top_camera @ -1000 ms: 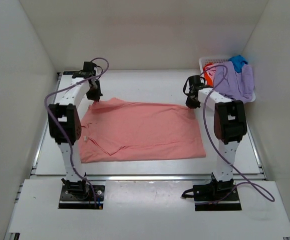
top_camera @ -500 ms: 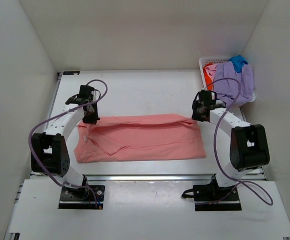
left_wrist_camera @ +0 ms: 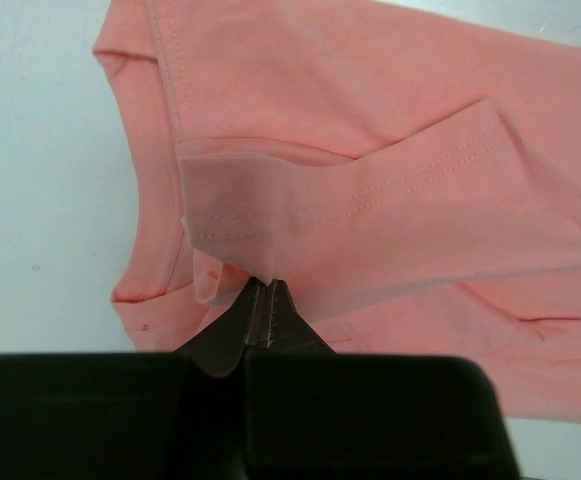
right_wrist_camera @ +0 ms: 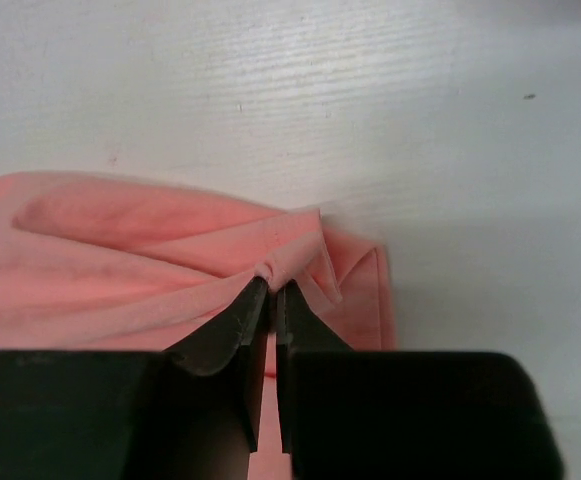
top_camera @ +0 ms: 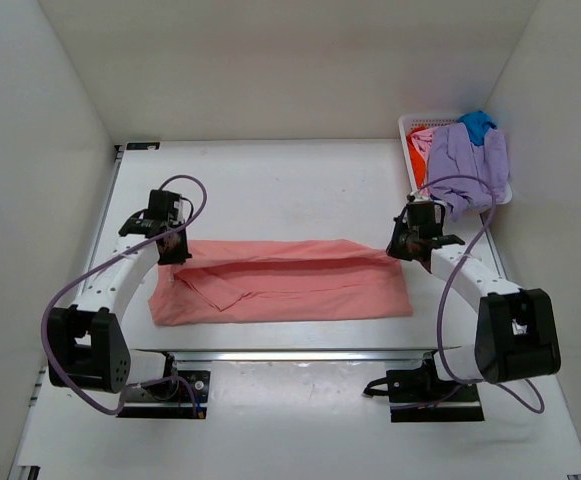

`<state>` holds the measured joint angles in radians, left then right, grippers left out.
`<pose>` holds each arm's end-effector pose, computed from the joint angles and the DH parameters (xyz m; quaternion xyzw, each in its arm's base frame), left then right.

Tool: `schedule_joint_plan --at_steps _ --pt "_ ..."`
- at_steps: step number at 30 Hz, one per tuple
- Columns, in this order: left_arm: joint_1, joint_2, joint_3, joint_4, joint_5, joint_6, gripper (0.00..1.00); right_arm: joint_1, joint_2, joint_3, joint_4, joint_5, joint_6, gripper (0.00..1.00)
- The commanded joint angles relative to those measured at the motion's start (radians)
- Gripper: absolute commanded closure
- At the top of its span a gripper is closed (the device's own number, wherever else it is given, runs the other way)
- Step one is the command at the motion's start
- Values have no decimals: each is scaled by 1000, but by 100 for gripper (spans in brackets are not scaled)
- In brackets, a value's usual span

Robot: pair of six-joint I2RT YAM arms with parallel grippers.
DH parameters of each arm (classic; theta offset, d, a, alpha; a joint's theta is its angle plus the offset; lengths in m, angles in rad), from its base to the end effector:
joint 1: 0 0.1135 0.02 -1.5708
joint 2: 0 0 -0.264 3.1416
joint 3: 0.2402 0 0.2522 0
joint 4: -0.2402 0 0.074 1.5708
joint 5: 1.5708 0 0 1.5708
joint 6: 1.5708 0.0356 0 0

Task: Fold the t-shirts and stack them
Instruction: Fold the other side of the tshirt into a rectangle

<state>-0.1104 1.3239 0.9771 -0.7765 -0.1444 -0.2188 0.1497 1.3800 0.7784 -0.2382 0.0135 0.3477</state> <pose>0.2525 -0.0228 0.2442 -0.0687 0.9702 0.0331 0.2298 0.2760 0.0411 0.2019 0.0947 0.9291 0.0819 0.3480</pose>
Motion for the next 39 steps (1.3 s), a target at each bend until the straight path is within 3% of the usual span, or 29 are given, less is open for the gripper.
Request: schedule_joint_plan --at_steps 1,14,15,16,19,20,22,24,31,39 --pt "6 -48 -40 -4 -35 -1 100 17 -74 -50 37 -6 8 96" --pt "6 -75 -127 23 -30 -2 100 30 -162 -152 -19 -6 51 88" --pt "5 -66 -132 28 -27 -4 97 34 -179 -171 -27 -6 56 86" --pt "3 -69 -130 28 -29 -2 87 40 -194 -179 -38 -6 65 82" --pt "-2 -71 -130 26 -24 -5 81 45 -235 -202 -55 -3 71 70" --pt "-3 -74 -126 20 -18 -2 79 42 -239 -205 -56 0 79 68" --pt "-5 -89 -117 14 -17 -8 67 5 -266 -205 -50 -6 59 65" --pt "-3 -100 -112 17 -8 -10 65 -10 -282 -196 -38 -3 40 64" --pt "-64 -112 -97 8 49 -57 65 -114 -171 -125 19 -147 -33 63" --pt "-127 -89 -164 74 91 -102 66 -122 -29 -62 46 -236 -55 63"
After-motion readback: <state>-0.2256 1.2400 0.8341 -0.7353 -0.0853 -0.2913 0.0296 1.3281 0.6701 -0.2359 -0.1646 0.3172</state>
